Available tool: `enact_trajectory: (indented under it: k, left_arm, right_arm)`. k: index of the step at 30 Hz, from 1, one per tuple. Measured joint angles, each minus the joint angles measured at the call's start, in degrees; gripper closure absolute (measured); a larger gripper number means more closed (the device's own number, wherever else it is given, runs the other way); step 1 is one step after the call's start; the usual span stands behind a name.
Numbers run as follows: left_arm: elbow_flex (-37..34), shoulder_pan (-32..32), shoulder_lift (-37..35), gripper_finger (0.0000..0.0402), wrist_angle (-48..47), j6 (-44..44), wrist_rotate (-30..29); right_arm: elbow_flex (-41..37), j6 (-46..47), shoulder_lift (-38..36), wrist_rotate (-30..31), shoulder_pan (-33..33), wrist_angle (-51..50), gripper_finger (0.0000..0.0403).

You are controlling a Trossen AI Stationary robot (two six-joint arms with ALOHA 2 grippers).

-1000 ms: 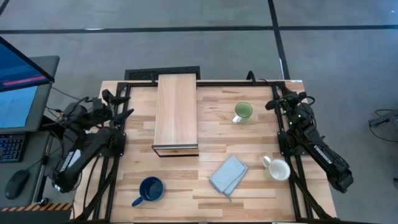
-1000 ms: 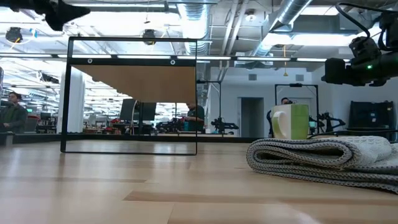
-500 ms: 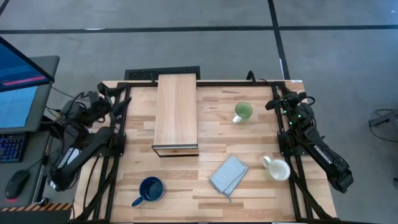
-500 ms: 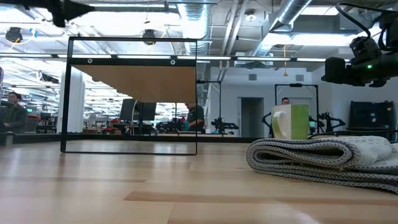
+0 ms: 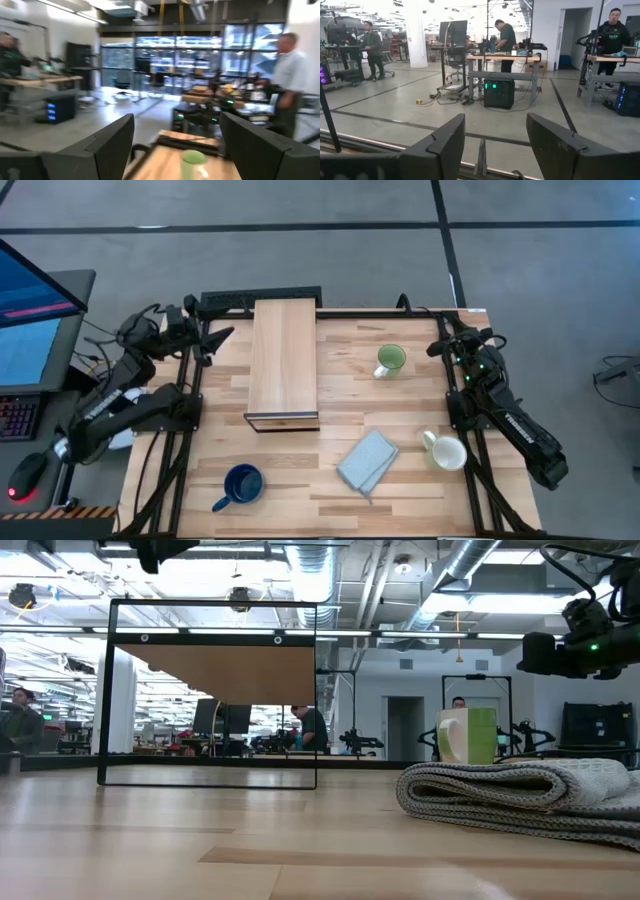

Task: Stack small to large cups/mugs on shelf
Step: Put the blue mug on the shelf

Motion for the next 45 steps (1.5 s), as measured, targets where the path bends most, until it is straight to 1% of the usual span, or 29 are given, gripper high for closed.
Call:
enact_trajectory:
  k: [3, 7, 10, 12, 16, 19, 20, 22, 26, 31, 35, 40, 45]
  left_arm:
    - [4.3, -5.2, 2.8, 0.0116, -2.9, 4.9, -8.4]
    - [9.3, -13.2, 7.2, 0.0116, -6.1, 9.0, -16.6]
    - [12.6, -19.8, 10.8, 0.0116, -10.2, 11.4, -24.0]
    - [14.5, -24.5, 13.2, 0.0116, -13.6, 12.3, -27.8]
    - [18.1, -33.3, 16.9, 0.0116, -20.5, 14.3, -33.2]
    - [20.9, -38.2, 17.6, 0.0116, -27.9, 14.7, -41.6]
    - [21.5, -39.7, 17.4, 0.0116, -30.2, 13.9, -43.4]
    - [22.4, -42.7, 16.8, 0.0116, -35.1, 11.8, -42.9]
    - [22.9, -47.5, 14.9, 0.0116, -44.0, 3.2, -36.8]
    - [22.6, -53.2, 14.6, 0.0116, -50.7, -7.8, -37.1]
    - [22.6, -57.1, 16.4, 0.0116, -52.8, -16.3, -36.8]
    - [22.5, -63.6, 20.0, 0.0116, -54.1, -27.1, -35.8]
    - [22.5, -70.3, 24.5, 0.0116, -57.5, -40.4, -36.1]
  right_arm:
    - [0.0, 0.0, 0.0, 0.0, 0.0, 0.0, 0.0168]
    - [0.0, -0.1, 0.0, 0.0, 0.0, 0.0, 0.0168]
    - [0.0, -0.9, 0.0, 0.0, 0.0, 0.0, 0.0168]
    - [0.0, -2.4, 0.0, 0.0, 0.0, 0.0, 0.0168]
    - [0.0, -3.0, 0.2, 0.0, 0.0, 0.0, 0.0168]
    - [0.0, -3.0, 0.2, 0.0, 0.0, 0.0, 0.0168]
    - [0.0, -3.0, 0.2, 0.0, 0.0, 0.0, 0.0168]
    - [0.0, -3.1, 0.2, 0.0, 0.0, 0.0, 0.0168]
    - [0.0, -3.1, 0.2, 0.0, 0.0, 0.0, 0.0168]
    - [0.0, -3.1, 0.2, 0.0, 0.0, 0.0, 0.0168]
    - [0.0, -3.0, 0.2, 0.0, 0.0, 0.0, 0.0168]
    - [0.0, -3.0, 0.2, 0.0, 0.0, 0.0, 0.0168]
    - [0.0, -3.0, 0.2, 0.0, 0.0, 0.0, 0.0168]
